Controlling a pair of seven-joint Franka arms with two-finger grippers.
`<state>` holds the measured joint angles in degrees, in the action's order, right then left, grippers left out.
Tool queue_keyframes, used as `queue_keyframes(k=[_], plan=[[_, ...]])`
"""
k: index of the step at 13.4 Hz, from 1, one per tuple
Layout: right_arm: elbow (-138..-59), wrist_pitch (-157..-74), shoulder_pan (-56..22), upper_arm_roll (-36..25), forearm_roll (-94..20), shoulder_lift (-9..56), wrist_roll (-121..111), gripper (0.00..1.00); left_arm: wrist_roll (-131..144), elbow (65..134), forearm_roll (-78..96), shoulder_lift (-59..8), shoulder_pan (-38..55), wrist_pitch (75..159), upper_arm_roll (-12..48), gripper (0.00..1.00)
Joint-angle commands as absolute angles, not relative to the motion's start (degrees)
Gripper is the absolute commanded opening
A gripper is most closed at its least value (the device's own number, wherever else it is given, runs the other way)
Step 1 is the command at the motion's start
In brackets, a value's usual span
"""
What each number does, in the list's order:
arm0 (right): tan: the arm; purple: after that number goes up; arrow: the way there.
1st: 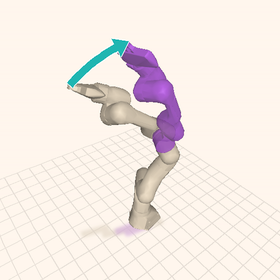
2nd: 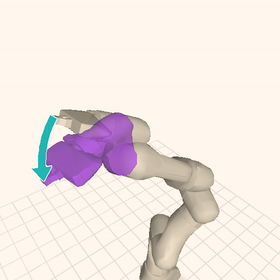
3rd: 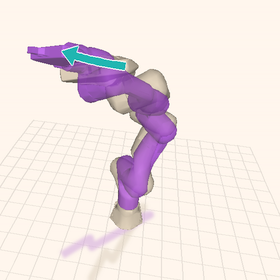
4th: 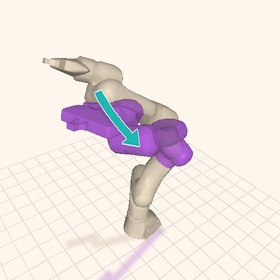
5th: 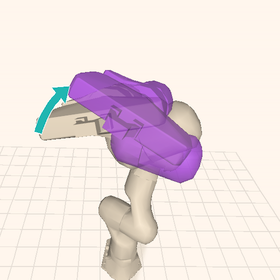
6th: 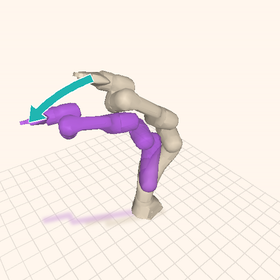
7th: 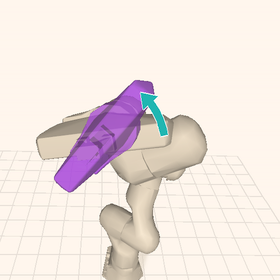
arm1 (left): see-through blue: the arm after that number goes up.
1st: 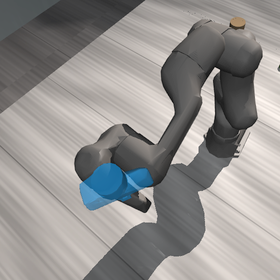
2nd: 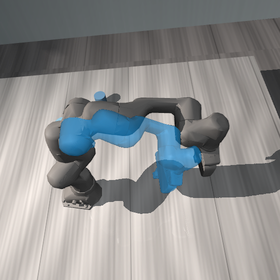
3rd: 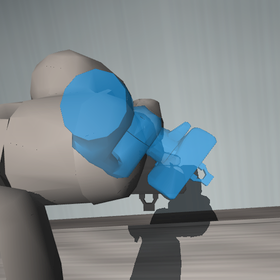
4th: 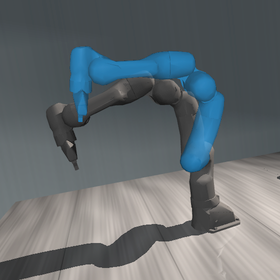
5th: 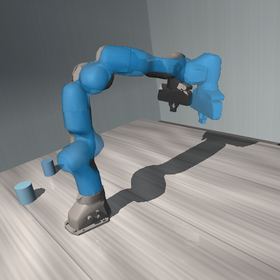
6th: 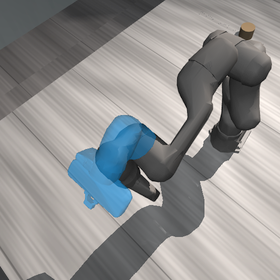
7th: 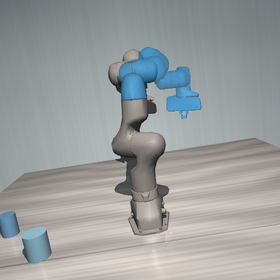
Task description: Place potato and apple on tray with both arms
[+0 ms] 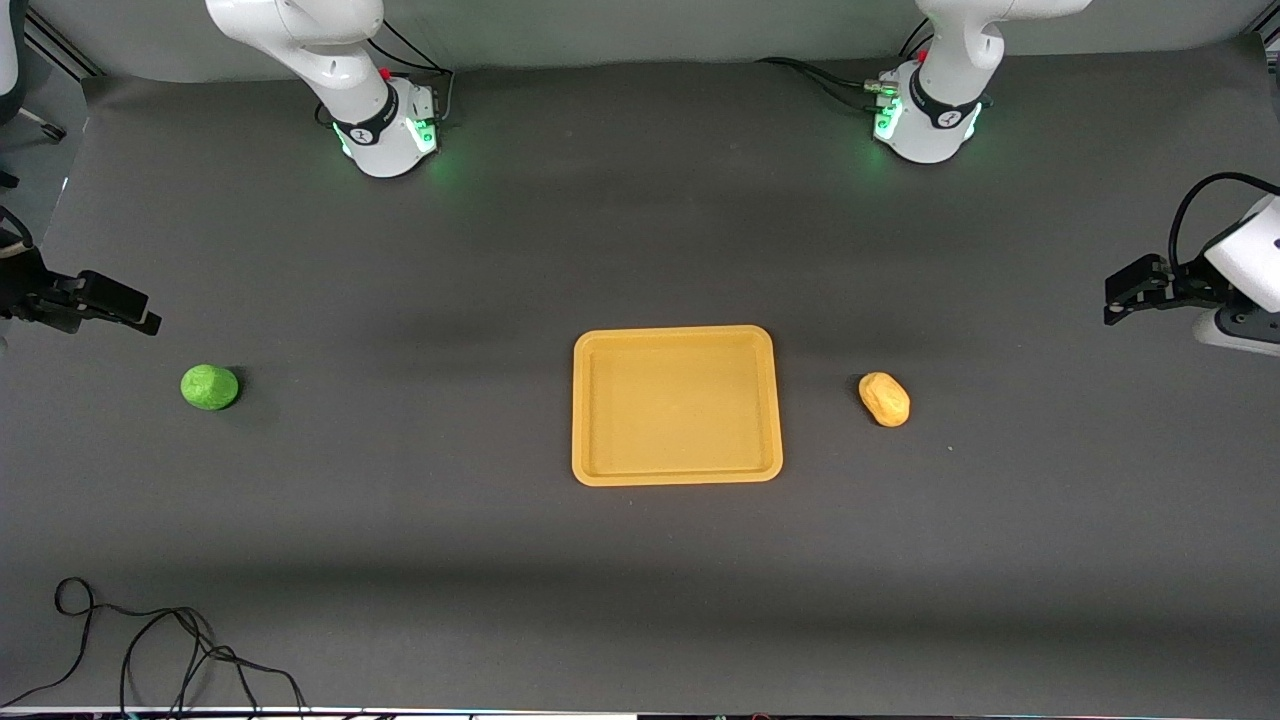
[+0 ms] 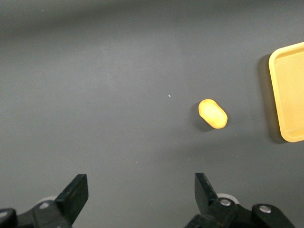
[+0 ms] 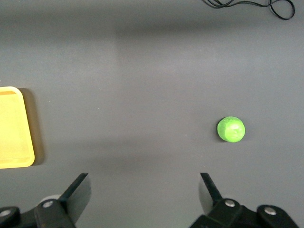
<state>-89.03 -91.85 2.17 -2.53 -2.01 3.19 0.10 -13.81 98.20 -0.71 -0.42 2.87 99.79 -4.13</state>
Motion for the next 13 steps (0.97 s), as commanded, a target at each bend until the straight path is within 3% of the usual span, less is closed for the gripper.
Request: queue_keyframes(k=[1, 9, 13], plan=[[-88.24, -90.62, 2.11, -2.46, -1.23, 2.81, 1.41, 1.0, -14.85, 98.61, -0.26, 0.0, 3.69, 98.53, -4.92, 1.0], [-88.15, -90.62, 2.11, -2.55, -1.23, 2.81, 1.49, 1.0, -14.77, 101.77, 3.25, -1.32, 3.95, 101.68, -4.83, 1.0], [-88.24, -91.4, 2.11, -2.55, -1.23, 3.07, 1.23, 1.0, -13.45, 104.06, 7.46, -6.67, 5.18, 105.9, -3.87, 1.0]])
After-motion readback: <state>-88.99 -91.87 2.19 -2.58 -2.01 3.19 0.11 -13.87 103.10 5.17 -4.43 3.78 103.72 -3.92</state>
